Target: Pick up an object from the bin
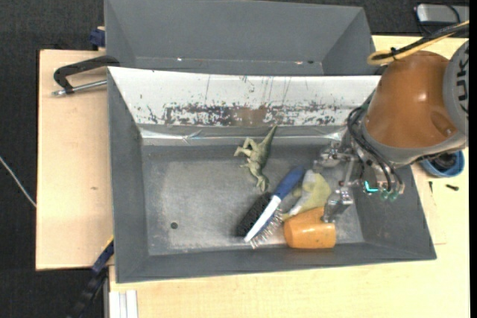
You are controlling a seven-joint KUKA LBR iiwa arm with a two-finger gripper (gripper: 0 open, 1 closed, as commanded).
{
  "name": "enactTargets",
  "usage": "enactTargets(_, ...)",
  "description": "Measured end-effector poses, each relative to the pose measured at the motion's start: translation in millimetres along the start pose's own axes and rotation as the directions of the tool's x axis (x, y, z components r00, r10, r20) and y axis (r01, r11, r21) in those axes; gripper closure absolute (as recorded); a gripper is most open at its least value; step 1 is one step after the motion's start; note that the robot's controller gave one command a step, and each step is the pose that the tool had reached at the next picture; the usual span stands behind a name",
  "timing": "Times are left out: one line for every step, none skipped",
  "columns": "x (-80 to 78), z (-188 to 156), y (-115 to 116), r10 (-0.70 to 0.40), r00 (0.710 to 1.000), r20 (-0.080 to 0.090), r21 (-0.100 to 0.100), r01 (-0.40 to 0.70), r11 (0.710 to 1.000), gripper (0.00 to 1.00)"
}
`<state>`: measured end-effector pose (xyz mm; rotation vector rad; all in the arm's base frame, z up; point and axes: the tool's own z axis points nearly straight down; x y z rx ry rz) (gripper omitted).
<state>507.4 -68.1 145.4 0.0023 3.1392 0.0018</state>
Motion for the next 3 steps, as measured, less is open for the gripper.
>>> enactTargets(-19.7,25,-1,-0.052,0.998,0.033,0.004,0.052,0.999,0.0)
enactTargets(-12.1,35,-2,-0.051,0.999,0.008,0.002,0.051,0.999,1.0)
enactTargets(-18.7,-97,4,-0.223,0.975,0.011,0.005,0.223,0.975,1.0)
